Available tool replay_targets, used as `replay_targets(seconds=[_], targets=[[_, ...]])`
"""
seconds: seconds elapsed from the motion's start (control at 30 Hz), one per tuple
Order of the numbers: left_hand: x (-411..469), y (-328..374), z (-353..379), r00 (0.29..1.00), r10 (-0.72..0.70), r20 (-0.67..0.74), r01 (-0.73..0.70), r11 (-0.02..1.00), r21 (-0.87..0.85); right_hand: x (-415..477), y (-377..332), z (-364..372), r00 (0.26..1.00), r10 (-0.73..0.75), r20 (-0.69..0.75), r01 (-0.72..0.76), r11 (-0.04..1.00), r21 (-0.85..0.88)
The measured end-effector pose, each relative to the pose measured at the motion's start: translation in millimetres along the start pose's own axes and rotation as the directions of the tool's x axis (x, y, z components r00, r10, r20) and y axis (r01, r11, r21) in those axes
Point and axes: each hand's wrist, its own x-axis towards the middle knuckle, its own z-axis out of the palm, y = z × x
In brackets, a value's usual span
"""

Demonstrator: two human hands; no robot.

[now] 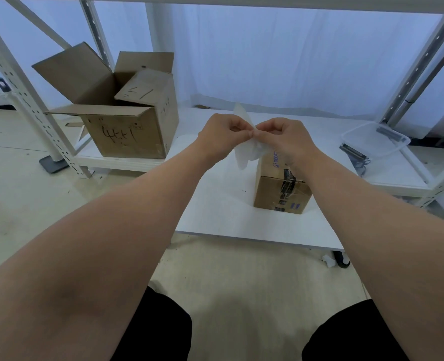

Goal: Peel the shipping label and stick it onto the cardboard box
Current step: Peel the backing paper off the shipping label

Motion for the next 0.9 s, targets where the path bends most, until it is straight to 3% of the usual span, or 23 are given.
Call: replay_targets(seconds=[0.6, 0.9], targets=[[-0.6, 3.9, -2.5, 0.999, -0.011, -0.033, 0.009, 0.999, -0.038, 0.7, -3.1, 1.6, 0.999, 0.045, -0.028, -0.048, 0.993, -0.109], [-1.8, 2.4, -0.5, 0.998, -0.035, 0.043, 0.038, 0.998, -0.049, 0.2, -6.8, 4.3, 1.000, 0.016, -0.019, -0.018, 0.994, -0.103]])
